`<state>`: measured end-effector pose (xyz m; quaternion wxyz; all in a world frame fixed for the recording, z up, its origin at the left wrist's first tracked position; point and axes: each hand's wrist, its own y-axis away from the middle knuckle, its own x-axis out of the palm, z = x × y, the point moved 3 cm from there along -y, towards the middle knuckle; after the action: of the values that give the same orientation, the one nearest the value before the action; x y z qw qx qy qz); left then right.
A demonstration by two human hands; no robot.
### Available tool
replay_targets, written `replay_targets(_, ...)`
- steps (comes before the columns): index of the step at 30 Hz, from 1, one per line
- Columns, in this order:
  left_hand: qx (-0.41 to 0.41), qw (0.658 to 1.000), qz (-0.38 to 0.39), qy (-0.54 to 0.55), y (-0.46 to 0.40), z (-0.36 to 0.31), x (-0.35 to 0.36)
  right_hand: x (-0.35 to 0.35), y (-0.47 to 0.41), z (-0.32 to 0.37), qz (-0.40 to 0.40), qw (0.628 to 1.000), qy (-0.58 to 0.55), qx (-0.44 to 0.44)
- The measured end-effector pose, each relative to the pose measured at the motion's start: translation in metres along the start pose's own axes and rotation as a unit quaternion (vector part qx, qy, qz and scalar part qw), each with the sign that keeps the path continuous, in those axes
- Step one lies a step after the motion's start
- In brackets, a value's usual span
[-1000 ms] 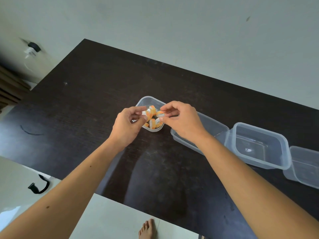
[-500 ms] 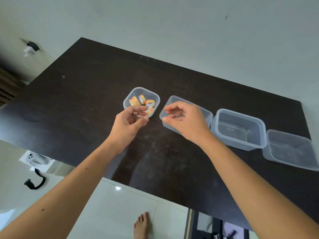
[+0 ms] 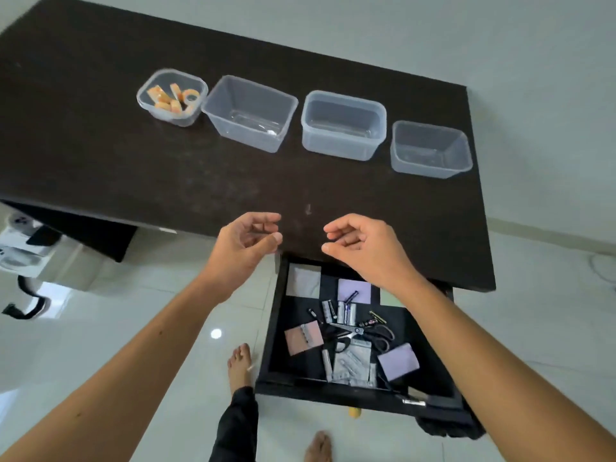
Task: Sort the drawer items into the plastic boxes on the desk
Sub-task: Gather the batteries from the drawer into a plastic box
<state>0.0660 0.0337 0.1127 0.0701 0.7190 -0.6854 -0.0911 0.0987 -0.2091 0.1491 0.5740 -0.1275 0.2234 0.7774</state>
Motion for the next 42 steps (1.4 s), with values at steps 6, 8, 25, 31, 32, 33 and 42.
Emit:
replay_targets(6,-0.048,0.998,0.041,-0.025,0.051,0.052,0.059,-0.012,0.064,-0.074,0.013,0.999,0.009,0.039)
replay_targets(8,-0.064,0.995,0.061,-0.048,0.061,0.067,0.073,-0.011,0.077,-0.098,0.013,0.998,0.010,0.053)
replay_targets(25,-0.047,0.909,0.216,-0.352,0.061,0.138,0.101,0.037,0.108,-0.213,0.112,0.980,0.102,0.127)
replay_targets(31,-0.018,0.879,0.249,-0.406,0.064,0.146,0.109,0.042,0.105,-0.216,0.117,0.976,0.141,0.119)
replay_targets(32,-0.016,0.878,0.246,-0.410,0.063,0.147,0.110,0.041,0.105,-0.217,0.117,0.974,0.151,0.120)
replay_targets(33,-0.015,0.879,0.240,-0.411,0.063,0.148,0.110,0.041,0.105,-0.219,0.120,0.974,0.153,0.119)
replay_targets(42,-0.015,0.887,0.226,-0.402,0.062,0.158,0.115,0.039,0.107,-0.219,0.108,0.976,0.171,0.083)
